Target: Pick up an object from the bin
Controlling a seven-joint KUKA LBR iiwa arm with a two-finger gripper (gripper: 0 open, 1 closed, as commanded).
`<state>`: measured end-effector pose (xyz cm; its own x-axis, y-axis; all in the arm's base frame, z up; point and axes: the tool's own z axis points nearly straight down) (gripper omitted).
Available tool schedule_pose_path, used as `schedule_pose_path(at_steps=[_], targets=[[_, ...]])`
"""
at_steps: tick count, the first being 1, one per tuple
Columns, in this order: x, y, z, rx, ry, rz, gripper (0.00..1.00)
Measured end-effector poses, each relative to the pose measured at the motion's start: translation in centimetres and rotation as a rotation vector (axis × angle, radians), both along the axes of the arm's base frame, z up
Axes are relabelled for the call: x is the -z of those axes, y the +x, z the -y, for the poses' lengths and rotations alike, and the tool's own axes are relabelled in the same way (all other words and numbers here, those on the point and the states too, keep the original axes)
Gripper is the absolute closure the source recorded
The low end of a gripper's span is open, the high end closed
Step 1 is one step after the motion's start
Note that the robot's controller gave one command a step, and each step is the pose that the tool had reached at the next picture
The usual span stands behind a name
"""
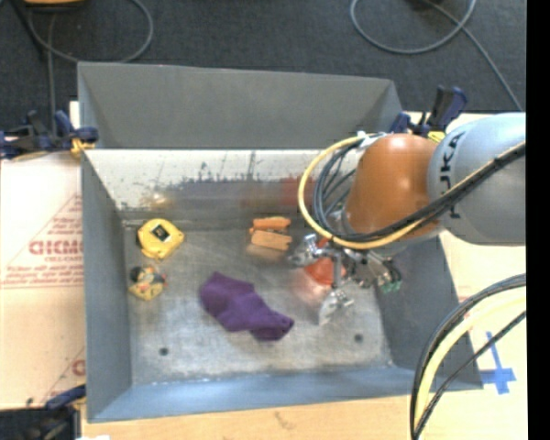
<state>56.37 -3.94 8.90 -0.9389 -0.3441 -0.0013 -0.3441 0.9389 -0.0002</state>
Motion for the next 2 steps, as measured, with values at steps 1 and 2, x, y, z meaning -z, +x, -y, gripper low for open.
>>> schedule_pose_path(at_steps=[1, 2], targets=[[0.3, -2.2, -2.3, -0.054, -0.001, 0.001, 0.00], [0.6, -3.2, -4.0, -0.054, 0.001, 0.004, 0.00]])
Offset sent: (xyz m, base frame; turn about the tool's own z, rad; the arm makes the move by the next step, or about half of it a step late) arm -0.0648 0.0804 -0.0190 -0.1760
